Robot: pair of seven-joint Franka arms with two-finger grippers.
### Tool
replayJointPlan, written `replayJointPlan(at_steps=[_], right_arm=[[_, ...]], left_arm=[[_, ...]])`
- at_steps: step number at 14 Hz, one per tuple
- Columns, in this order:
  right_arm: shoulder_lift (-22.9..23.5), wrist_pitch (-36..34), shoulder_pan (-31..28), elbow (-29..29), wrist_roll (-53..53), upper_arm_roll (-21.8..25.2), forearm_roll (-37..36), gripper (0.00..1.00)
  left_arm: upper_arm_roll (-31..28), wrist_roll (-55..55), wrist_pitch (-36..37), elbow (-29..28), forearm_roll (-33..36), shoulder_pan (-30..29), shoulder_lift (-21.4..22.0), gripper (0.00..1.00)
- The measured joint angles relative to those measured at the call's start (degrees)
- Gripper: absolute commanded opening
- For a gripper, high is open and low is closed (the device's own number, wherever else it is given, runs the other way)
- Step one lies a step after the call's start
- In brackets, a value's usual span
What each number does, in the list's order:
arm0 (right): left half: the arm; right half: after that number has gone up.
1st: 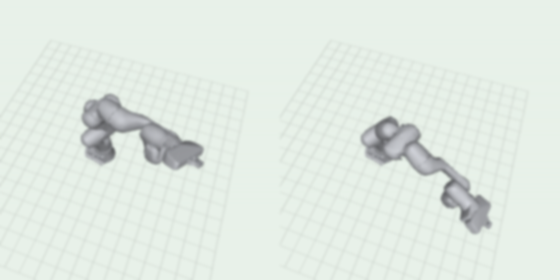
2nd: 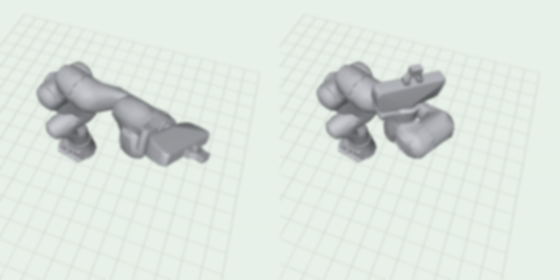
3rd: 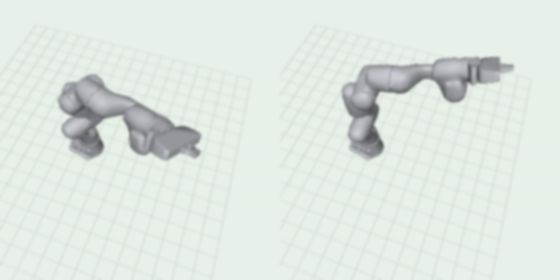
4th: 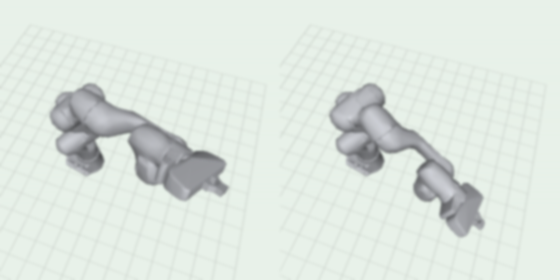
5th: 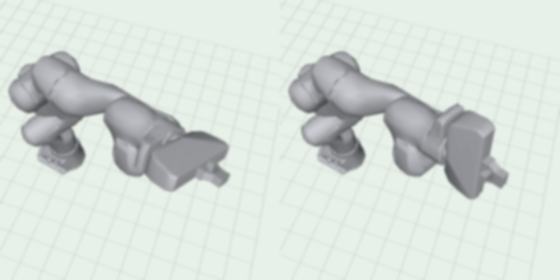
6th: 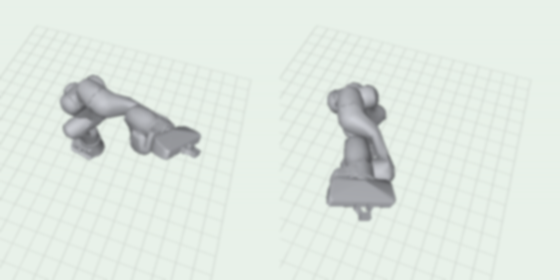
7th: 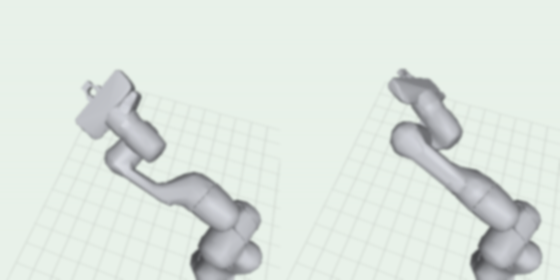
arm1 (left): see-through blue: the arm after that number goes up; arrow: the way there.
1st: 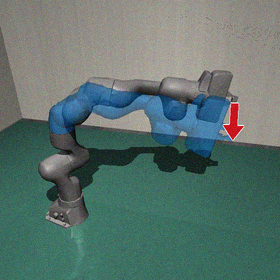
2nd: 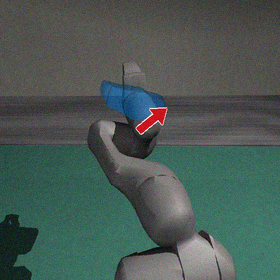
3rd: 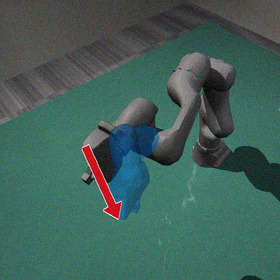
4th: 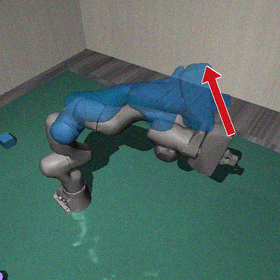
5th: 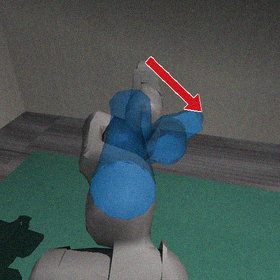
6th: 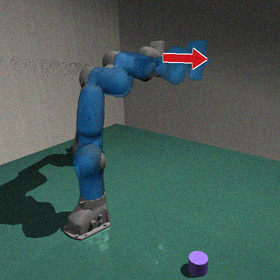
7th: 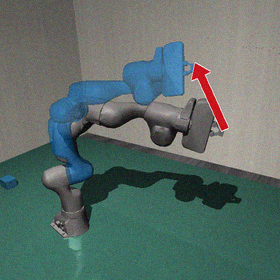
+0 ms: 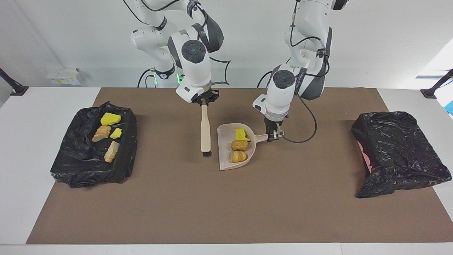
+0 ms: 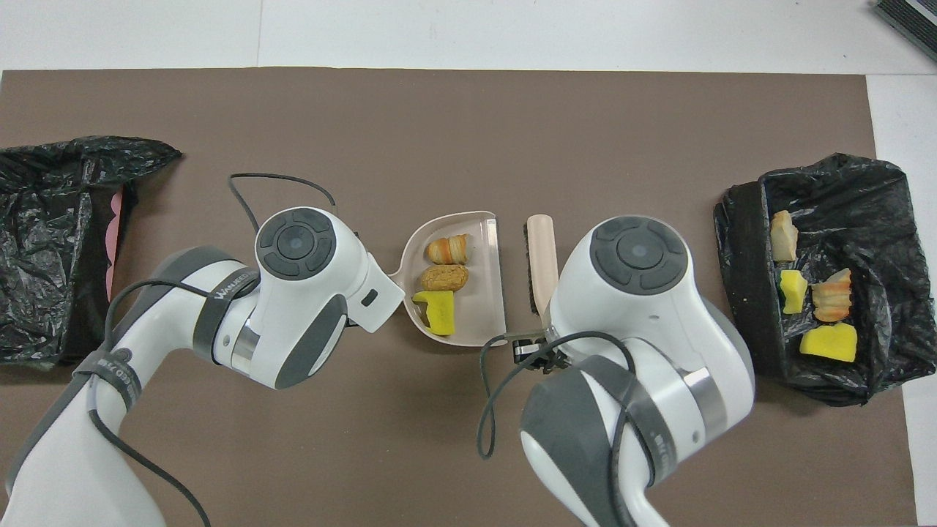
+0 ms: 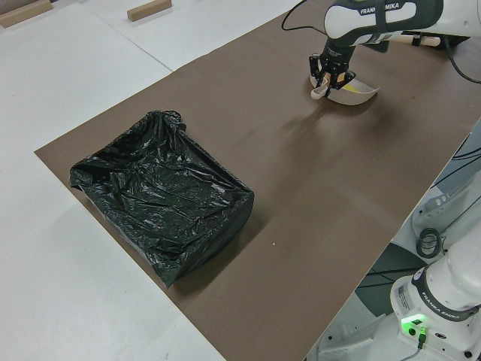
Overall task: Sweep and dump trash in bin
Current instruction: 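Release the brush onto the mat and withdraw the right gripper, then carry the dustpan to the black bag with the left gripper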
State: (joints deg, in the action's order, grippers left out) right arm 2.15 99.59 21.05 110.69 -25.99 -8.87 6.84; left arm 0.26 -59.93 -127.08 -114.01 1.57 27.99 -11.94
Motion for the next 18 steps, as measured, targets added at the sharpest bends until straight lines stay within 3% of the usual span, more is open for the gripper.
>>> replayJointPlan(at_steps=[4,9,15,18], right_arm=[[-3.57,4.4,3.67,6.08,-3.31,-0.38,0.05,0.0],[-6.43,5.54,9.93,9.7,-9.88,-0.57,2.0,0.0],[-6.52,14.04,19.41,17.74,-18.28,-0.9,3.33,0.0],[-7.99,16.5,20.5,22.95,-18.66,-0.9,3.33,0.0]], left_arm=[[-0.21,-7.05,-2.93,-0.42,-1.23,-4.4,-0.07,0.0],[-0.58,-22.63,-3.32,1.8,-10.3,-13.4,-1.58,0.0],[-0.6,-28.4,7.19,12.38,-11.33,-24.06,-4.69,0.0],[-0.6,-30.91,9.46,15.17,-11.34,-28.4,-5.23,0.0]])
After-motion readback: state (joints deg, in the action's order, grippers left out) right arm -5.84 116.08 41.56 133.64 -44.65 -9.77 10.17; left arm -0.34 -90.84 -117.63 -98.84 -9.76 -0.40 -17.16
